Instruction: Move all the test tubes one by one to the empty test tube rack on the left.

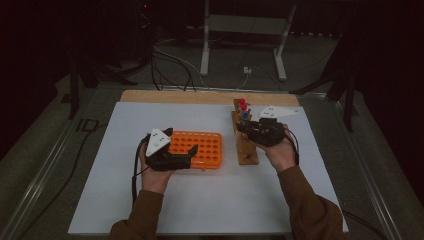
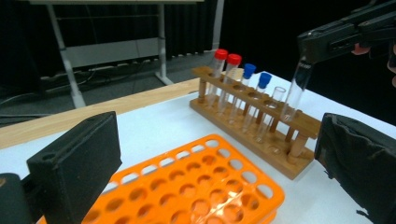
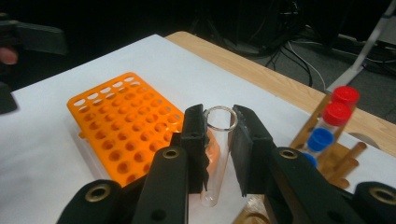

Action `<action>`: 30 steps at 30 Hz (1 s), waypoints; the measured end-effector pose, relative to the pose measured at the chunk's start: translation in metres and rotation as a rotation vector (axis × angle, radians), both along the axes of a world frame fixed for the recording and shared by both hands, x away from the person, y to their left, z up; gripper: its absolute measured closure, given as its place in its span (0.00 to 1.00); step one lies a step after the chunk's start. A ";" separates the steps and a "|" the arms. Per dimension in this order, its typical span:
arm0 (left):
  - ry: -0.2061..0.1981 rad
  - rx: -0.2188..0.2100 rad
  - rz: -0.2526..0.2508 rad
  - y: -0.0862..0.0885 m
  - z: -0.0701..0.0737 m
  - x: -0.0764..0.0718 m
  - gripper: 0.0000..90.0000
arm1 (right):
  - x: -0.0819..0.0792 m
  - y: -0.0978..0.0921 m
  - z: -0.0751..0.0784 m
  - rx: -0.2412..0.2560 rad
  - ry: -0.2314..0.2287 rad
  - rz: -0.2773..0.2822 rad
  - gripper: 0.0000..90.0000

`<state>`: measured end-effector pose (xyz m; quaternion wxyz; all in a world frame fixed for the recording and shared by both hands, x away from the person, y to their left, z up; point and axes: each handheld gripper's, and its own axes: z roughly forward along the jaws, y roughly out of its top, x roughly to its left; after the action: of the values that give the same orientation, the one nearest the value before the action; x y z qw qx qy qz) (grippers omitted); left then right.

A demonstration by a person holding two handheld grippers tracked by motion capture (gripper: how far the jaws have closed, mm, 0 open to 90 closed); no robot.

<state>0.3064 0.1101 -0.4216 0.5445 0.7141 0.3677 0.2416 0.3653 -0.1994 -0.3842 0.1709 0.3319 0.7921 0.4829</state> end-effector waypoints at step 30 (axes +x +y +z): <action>0.045 0.052 -0.185 -0.074 -0.010 0.028 0.57 | -0.006 0.032 -0.003 0.007 0.024 0.094 0.84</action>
<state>0.3339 0.0361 -0.4316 0.5373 0.7642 0.3061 0.1836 0.3596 -0.1674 -0.3869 0.1371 0.3007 0.8071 0.4892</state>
